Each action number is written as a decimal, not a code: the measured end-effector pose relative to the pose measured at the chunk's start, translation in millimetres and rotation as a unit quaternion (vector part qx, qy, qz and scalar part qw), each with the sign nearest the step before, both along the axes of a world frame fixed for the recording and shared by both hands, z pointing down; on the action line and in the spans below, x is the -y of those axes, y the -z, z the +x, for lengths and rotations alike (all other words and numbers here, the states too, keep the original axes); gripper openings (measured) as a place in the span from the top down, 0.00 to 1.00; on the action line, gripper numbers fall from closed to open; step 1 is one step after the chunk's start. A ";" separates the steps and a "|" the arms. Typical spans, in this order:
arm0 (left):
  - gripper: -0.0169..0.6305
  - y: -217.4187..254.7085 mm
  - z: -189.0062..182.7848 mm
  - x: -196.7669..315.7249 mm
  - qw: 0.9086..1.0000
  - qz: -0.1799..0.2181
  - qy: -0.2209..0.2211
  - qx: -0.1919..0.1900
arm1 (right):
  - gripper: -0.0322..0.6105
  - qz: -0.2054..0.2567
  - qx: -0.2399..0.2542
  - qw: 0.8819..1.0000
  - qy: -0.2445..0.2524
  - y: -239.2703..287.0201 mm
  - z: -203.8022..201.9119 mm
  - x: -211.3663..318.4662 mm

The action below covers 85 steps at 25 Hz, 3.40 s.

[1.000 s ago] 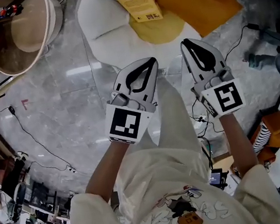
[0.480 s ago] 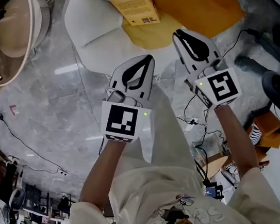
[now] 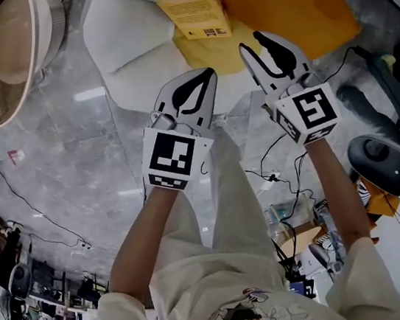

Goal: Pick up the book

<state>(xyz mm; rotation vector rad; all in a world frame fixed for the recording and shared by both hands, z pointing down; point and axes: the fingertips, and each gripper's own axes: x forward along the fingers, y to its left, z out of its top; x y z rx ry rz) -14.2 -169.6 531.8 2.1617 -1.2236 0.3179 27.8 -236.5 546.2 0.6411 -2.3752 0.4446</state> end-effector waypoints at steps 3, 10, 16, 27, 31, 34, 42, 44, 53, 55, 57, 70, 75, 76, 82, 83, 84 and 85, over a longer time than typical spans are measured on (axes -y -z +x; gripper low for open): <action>0.98 -11.7 -1.3 7.5 1.000 0.000 0.000 0.003 | 0.73 -0.002 -0.002 1.000 0.009 -17.1 -5.2 9.5; 0.98 -40.3 -6.5 19.5 1.000 -0.005 -0.002 0.006 | 0.67 -0.012 -0.010 1.000 0.014 -60.2 -12.1 27.9; 0.98 -60.4 -8.0 31.4 1.000 -0.002 -0.010 0.006 | 0.64 -0.016 -0.006 1.000 0.026 -84.7 -23.6 38.9; 0.98 -104.7 -14.3 49.9 1.000 -0.008 -0.015 0.002 | 0.56 -0.022 -0.044 0.996 0.074 -147.4 -34.3 62.0; 0.98 -113.5 -17.6 46.9 1.000 -0.016 -0.018 0.002 | 0.52 -0.032 -0.061 0.993 0.097 -166.6 -39.4 62.6; 0.98 -121.3 -23.4 45.5 0.999 -0.025 -0.021 -0.001 | 0.49 -0.033 -0.076 0.992 0.100 -180.1 -41.5 70.3; 0.98 -134.1 -35.2 38.1 0.999 -0.031 -0.020 0.001 | 0.48 -0.047 -0.090 0.989 0.104 -201.0 -45.3 82.9; 0.98 -136.3 -36.2 37.7 0.999 -0.032 -0.018 0.001 | 0.48 -0.047 -0.093 0.989 0.109 -206.2 -47.8 84.2; 0.98 -143.0 -39.2 39.6 0.999 -0.025 -0.020 0.002 | 0.48 -0.062 -0.103 0.983 0.136 -228.8 -57.7 90.8; 0.98 -141.3 -40.9 37.8 1.000 -0.024 -0.019 0.001 | 0.48 -0.061 -0.101 0.982 0.147 -225.2 -63.3 85.0; 0.98 -138.2 -40.8 36.7 1.000 -0.022 -0.018 0.001 | 0.48 -0.061 -0.097 0.980 0.164 -218.9 -69.4 75.3; 0.98 -136.9 -42.4 29.2 1.000 -0.021 -0.013 -0.003 | 0.49 -0.108 -0.074 0.975 0.179 -211.9 -79.0 42.7; 0.98 -137.1 -43.4 19.9 1.000 -0.021 -0.015 0.000 | 0.49 -0.130 -0.079 0.969 0.193 -209.4 -74.3 25.7; 0.98 -137.5 -44.2 18.1 1.000 -0.020 -0.016 0.000 | 0.49 -0.134 -0.086 0.967 0.199 -212.3 -73.5 19.7; 0.98 -132.3 -46.8 11.0 1.000 -0.017 -0.016 0.002 | 0.49 -0.119 -0.171 0.942 0.263 -251.9 -60.8 -32.8; 0.98 -132.4 -46.1 8.1 1.000 -0.020 -0.014 0.002 | 0.49 -0.113 -0.178 0.943 0.259 -256.7 -58.9 -35.8; 0.98 -133.4 -46.0 4.1 1.000 -0.025 -0.012 0.001 | 0.49 -0.107 -0.182 0.945 0.250 -260.3 -58.3 -36.7; 0.98 -134.3 -46.7 0.2 1.000 -0.028 -0.011 0.001 | 0.49 -0.101 -0.182 0.949 0.239 -262.7 -59.4 -36.2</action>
